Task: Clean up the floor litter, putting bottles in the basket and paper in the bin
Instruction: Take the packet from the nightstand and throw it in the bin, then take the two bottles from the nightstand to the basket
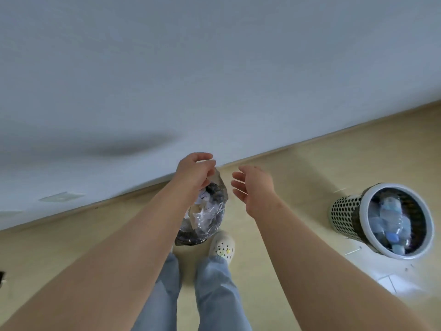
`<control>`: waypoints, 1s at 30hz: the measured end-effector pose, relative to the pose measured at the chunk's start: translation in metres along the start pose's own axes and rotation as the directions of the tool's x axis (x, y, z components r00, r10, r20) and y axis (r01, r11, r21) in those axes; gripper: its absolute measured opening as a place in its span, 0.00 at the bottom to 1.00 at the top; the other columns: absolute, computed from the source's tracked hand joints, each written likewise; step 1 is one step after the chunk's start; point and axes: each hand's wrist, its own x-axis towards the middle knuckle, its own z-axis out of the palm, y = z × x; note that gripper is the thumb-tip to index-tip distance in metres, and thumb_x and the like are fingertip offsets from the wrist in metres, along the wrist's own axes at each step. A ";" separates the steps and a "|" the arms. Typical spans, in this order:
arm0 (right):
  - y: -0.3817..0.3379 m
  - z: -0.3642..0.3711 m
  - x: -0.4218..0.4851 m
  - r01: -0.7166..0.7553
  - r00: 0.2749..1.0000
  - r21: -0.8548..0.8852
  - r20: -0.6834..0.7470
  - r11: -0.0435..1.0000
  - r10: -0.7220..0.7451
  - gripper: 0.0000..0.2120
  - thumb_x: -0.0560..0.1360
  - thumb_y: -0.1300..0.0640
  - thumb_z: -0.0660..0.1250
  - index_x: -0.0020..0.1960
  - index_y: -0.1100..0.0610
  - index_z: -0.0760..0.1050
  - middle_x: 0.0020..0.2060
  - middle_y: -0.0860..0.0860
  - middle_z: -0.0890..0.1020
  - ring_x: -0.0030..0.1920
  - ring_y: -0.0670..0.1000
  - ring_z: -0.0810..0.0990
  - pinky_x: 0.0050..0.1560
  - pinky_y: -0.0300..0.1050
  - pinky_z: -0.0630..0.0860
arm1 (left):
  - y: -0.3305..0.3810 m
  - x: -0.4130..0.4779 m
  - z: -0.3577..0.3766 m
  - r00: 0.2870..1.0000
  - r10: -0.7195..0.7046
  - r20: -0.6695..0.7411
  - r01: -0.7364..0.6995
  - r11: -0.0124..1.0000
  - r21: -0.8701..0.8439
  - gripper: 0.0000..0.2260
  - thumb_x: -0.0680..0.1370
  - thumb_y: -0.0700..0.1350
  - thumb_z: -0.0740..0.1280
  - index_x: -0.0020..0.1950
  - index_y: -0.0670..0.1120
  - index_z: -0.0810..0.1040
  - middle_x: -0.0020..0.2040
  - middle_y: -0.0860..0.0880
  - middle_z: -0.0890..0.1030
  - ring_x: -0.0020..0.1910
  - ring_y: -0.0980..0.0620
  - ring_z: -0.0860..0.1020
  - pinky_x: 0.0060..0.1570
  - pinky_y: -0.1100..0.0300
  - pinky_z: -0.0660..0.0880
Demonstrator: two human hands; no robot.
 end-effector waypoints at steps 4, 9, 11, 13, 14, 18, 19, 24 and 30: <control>-0.027 -0.012 -0.063 0.102 0.993 0.013 0.055 0.995 -0.103 0.05 0.78 0.59 0.61 0.52 0.56 0.74 0.39 0.51 0.79 0.34 0.49 0.75 0.36 0.40 0.72 | 0.036 -0.059 -0.006 0.996 0.092 0.010 -0.091 0.992 -0.086 0.04 0.78 0.43 0.64 0.49 0.50 0.77 0.47 0.50 0.81 0.48 0.53 0.80 0.52 0.55 0.76; -0.035 -0.014 -0.139 0.214 0.968 0.066 0.120 0.975 -0.221 0.07 0.79 0.57 0.60 0.54 0.55 0.76 0.43 0.51 0.81 0.41 0.50 0.78 0.46 0.42 0.76 | 0.056 -0.127 -0.036 0.980 0.198 0.000 -0.196 0.969 -0.149 0.05 0.79 0.44 0.64 0.53 0.48 0.77 0.48 0.49 0.81 0.49 0.52 0.81 0.49 0.57 0.77; -0.031 -0.011 -0.164 0.266 0.953 0.063 0.130 0.962 -0.272 0.08 0.79 0.58 0.60 0.53 0.56 0.76 0.43 0.51 0.81 0.42 0.50 0.78 0.50 0.44 0.77 | 0.058 -0.152 -0.050 0.972 0.233 0.012 -0.227 0.958 -0.175 0.04 0.79 0.44 0.64 0.52 0.48 0.77 0.47 0.49 0.81 0.48 0.51 0.81 0.49 0.58 0.78; -0.022 0.000 -0.190 0.321 0.933 0.050 0.152 0.946 -0.325 0.09 0.79 0.58 0.59 0.54 0.56 0.77 0.44 0.51 0.82 0.42 0.50 0.79 0.49 0.44 0.77 | 0.057 -0.178 -0.069 0.956 0.294 0.023 -0.286 0.942 -0.176 0.04 0.79 0.44 0.64 0.52 0.48 0.77 0.48 0.48 0.81 0.48 0.51 0.81 0.49 0.58 0.78; -0.018 0.004 -0.200 0.335 0.928 0.054 0.155 0.941 -0.340 0.09 0.79 0.58 0.59 0.54 0.56 0.77 0.44 0.52 0.82 0.42 0.50 0.79 0.48 0.43 0.77 | 0.057 -0.187 -0.076 0.949 0.315 0.024 -0.307 0.936 -0.174 0.05 0.79 0.44 0.64 0.53 0.47 0.77 0.48 0.48 0.81 0.49 0.51 0.81 0.48 0.58 0.78; 0.011 0.019 -0.248 0.373 0.904 0.100 0.184 0.923 -0.385 0.09 0.79 0.58 0.59 0.53 0.55 0.77 0.44 0.52 0.82 0.43 0.51 0.79 0.44 0.42 0.77 | 0.047 -0.228 -0.117 0.931 0.366 -0.006 -0.359 0.910 -0.210 0.04 0.79 0.43 0.64 0.51 0.47 0.77 0.47 0.48 0.81 0.48 0.51 0.81 0.46 0.59 0.78; 0.019 0.022 -0.260 0.386 0.896 0.107 0.195 0.916 -0.400 0.08 0.79 0.59 0.60 0.53 0.55 0.77 0.44 0.52 0.82 0.43 0.51 0.79 0.43 0.42 0.77 | 0.043 -0.240 -0.128 0.929 0.371 -0.018 -0.365 0.902 -0.229 0.03 0.79 0.43 0.64 0.50 0.48 0.77 0.47 0.48 0.81 0.48 0.50 0.80 0.45 0.59 0.77; 0.031 0.032 -0.317 0.442 0.854 0.149 0.231 0.885 -0.466 0.08 0.79 0.58 0.61 0.53 0.56 0.77 0.44 0.52 0.82 0.43 0.51 0.79 0.44 0.42 0.76 | 0.044 -0.302 -0.174 0.895 0.441 -0.062 -0.438 0.845 -0.307 0.02 0.78 0.43 0.65 0.49 0.47 0.77 0.45 0.48 0.81 0.45 0.51 0.81 0.42 0.59 0.77; 0.018 0.051 -0.398 0.578 0.687 0.217 0.390 0.787 -0.613 0.05 0.77 0.58 0.63 0.48 0.55 0.77 0.42 0.51 0.82 0.41 0.50 0.80 0.42 0.41 0.76 | 0.066 -0.377 -0.220 0.777 0.593 -0.210 -0.626 0.697 -0.349 0.02 0.78 0.43 0.66 0.48 0.47 0.77 0.44 0.49 0.81 0.44 0.51 0.81 0.43 0.60 0.76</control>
